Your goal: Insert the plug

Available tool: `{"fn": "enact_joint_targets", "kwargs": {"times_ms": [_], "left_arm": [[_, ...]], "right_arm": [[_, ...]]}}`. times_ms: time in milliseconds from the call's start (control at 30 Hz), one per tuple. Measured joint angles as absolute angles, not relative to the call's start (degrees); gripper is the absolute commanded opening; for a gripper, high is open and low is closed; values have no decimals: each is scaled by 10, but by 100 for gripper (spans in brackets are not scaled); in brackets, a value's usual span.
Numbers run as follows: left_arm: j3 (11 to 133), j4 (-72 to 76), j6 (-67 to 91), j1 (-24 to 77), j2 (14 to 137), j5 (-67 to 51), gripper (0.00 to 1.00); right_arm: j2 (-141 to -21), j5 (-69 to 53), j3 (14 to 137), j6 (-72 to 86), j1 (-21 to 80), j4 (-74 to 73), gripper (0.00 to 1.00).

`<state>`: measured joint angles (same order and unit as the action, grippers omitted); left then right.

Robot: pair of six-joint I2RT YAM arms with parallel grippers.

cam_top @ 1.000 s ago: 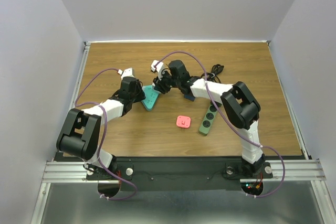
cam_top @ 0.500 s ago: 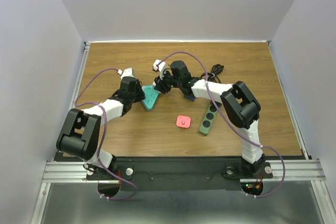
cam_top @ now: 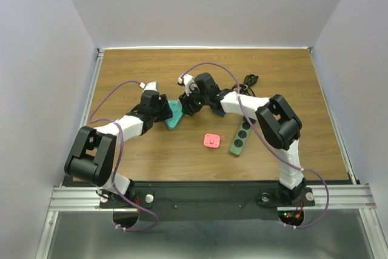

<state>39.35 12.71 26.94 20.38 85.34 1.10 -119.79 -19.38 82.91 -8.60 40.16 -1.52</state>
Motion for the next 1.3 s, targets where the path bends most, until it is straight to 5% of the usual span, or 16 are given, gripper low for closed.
{"fn": "enact_joint_targets", "kwargs": {"times_ms": [33,200,667,1300], "left_arm": [[393,122,270,205,850,9,63],[390,96,273,209,818,5,66],[363,69,277,273,667,72,68],[402,108,296,367,761,22,68]], "right_arm": [[-1195,-192,829,-77,402,-26,72],[-1174,-188,811,-44,401,-91,86],[-945,-133,696,28,383,-110,95],[-901,-108,595,-43,266,-90,99]]}}
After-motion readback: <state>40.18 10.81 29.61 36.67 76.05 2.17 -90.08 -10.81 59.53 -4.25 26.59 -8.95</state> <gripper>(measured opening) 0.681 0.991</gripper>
